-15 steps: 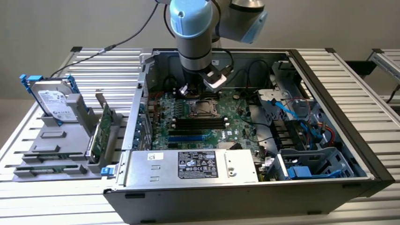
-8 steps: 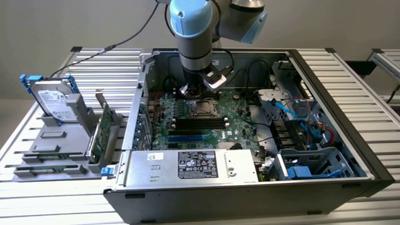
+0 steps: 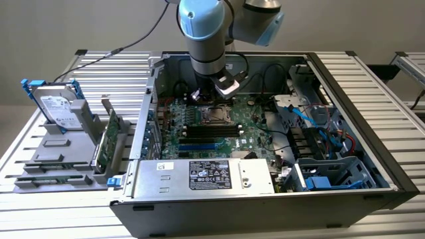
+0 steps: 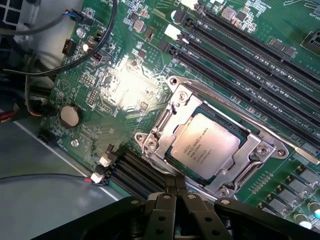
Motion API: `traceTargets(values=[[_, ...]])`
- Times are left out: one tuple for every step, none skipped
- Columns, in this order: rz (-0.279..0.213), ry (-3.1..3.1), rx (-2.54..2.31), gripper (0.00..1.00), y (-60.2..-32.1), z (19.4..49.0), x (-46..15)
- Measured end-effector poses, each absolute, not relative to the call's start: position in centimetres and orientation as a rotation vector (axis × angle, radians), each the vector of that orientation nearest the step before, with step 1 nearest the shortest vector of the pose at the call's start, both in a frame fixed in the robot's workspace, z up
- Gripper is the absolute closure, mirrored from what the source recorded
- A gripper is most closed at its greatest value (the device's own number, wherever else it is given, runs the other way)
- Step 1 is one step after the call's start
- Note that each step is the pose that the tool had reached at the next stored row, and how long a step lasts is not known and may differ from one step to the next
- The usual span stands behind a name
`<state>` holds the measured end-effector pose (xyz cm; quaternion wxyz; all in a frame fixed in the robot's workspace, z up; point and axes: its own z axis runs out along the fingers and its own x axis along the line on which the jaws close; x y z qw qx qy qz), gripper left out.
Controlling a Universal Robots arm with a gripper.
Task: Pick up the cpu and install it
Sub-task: 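Install the first cpu locking lever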
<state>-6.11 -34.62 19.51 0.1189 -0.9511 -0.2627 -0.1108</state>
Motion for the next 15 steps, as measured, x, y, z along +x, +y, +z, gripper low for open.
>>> traceTargets(values=[[-0.326,-0.754,-2.786,0.89,-34.62,19.51,-6.11],[-0.327,-0.742,-2.79,0.89,-34.62,19.51,-6.11],[-0.328,-0.734,-2.793,0.89,-34.62,19.51,-6.11],[-0.329,-0.731,-2.793,0.89,-34.62,19.5,-6.1],[-0.329,-0.73,-2.794,0.89,-34.62,19.5,-6.1],[-0.329,-0.73,-2.794,0.89,-34.61,19.5,-6.11],[-0.329,-0.729,-2.794,0.89,-34.6,19.51,-6.11],[-0.329,-0.729,-2.794,0.89,-34.59,19.51,-6.11],[-0.328,-0.729,-2.794,0.89,-34.59,19.5,-6.12],[-0.326,-0.729,-2.794,0.89,-34.59,19.5,-6.12],[-0.324,-0.729,-2.794,0.89,-34.58,19.5,-6.13],[-0.322,-0.729,-2.793,0.89,-34.58,19.5,-6.14],[-0.321,-0.731,-2.793,0.89,-34.57,19.5,-6.15],[-0.319,-0.735,-2.792,0.89,-34.55,19.51,-6.16],[-0.316,-0.741,-2.79,0.89,-34.53,19.51,-6.17]])
